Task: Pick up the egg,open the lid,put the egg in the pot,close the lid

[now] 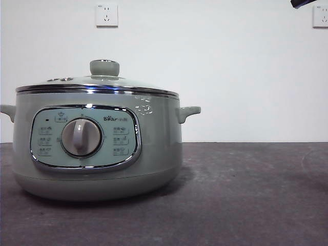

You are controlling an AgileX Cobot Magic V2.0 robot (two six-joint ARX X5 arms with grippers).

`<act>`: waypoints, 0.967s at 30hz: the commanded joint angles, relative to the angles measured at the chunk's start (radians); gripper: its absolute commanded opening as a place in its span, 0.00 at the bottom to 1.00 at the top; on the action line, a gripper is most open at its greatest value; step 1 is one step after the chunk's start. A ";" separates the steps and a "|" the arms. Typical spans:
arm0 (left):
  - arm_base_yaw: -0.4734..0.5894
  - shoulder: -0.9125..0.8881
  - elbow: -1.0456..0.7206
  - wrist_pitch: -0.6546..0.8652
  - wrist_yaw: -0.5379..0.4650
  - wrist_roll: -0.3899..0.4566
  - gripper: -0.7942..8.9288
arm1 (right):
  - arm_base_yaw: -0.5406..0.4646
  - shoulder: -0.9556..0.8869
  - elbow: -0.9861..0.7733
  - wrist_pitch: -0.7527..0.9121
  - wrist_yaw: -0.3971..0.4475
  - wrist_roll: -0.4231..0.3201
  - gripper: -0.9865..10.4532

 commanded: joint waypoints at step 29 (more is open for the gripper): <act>0.002 -0.003 -0.016 0.003 -0.001 -0.010 0.08 | -0.608 -0.593 -0.622 0.254 -0.397 -0.020 0.09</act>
